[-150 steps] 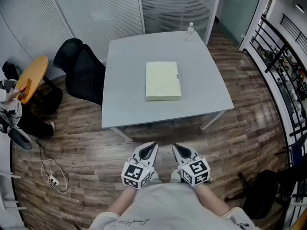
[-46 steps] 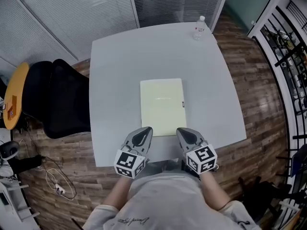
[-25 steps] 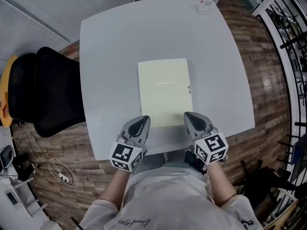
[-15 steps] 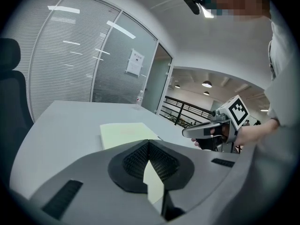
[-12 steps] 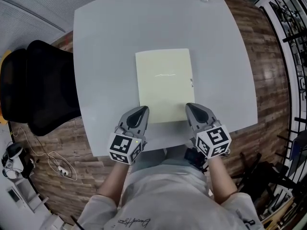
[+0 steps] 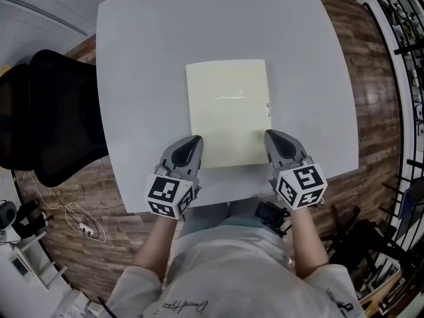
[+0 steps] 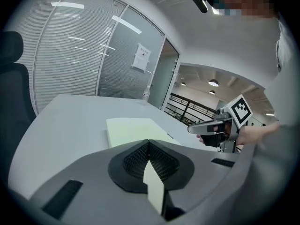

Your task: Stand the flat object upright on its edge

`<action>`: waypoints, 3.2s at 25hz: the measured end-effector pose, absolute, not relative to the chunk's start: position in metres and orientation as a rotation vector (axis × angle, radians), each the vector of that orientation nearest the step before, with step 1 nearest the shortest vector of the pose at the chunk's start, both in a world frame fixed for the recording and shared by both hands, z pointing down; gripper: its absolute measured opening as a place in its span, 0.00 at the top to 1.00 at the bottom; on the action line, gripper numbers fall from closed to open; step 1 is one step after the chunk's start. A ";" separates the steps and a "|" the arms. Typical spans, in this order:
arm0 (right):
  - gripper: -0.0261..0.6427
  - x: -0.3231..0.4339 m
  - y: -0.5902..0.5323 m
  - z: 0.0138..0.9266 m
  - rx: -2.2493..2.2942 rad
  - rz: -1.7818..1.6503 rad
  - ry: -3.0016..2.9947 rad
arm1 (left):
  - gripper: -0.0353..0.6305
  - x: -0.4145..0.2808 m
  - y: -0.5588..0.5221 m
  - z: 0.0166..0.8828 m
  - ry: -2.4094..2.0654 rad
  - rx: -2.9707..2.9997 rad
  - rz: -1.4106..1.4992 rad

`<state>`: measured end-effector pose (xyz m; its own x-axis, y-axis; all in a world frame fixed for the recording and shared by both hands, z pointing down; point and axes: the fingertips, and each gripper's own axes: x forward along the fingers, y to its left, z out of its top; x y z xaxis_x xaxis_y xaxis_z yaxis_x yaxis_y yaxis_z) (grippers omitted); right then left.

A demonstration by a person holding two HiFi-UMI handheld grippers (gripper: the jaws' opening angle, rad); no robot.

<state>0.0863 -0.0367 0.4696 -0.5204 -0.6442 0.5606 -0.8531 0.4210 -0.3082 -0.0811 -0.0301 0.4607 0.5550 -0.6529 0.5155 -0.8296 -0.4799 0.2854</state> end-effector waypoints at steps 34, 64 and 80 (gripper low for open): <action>0.67 0.105 -0.075 0.534 1.214 0.987 -2.185 | 0.62 -0.107 -0.069 0.525 -1.009 2.109 0.534; 0.54 0.095 -0.079 0.563 0.952 1.184 -2.115 | 0.50 -0.104 -0.065 0.562 -0.824 1.898 0.438; 0.57 0.095 -0.079 0.566 0.912 1.244 -2.099 | 0.53 -0.101 -0.065 0.566 -0.794 1.877 0.467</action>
